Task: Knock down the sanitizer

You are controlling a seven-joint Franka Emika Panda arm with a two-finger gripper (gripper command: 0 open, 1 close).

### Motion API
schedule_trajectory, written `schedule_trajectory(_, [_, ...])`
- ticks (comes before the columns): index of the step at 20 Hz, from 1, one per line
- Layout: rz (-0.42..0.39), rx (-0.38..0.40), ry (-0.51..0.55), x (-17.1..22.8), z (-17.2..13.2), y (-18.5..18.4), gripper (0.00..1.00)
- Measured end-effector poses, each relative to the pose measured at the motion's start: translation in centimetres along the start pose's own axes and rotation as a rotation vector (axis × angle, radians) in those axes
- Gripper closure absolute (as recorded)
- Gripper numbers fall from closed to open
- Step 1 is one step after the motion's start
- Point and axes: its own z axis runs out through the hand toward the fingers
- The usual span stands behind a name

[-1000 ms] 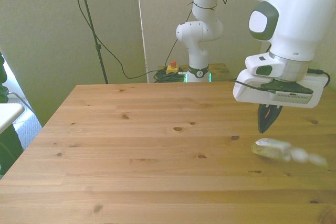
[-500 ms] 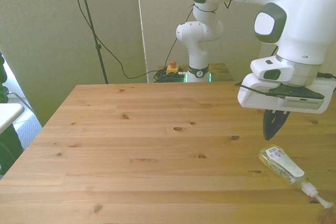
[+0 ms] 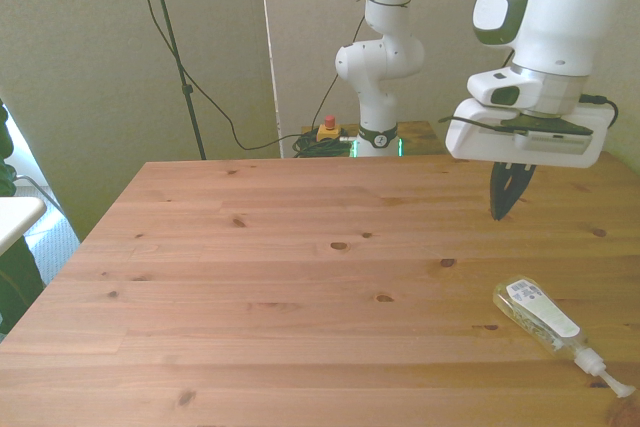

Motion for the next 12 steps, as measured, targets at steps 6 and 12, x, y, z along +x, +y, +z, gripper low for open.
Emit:
schedule_trajectory(6, [-0.007,0.000,-0.001,-2.5,-1.2,3.9,0.00])
schedule_trajectory(12, [-0.017,0.003,0.001,-4.4,-1.8,7.2,0.00])
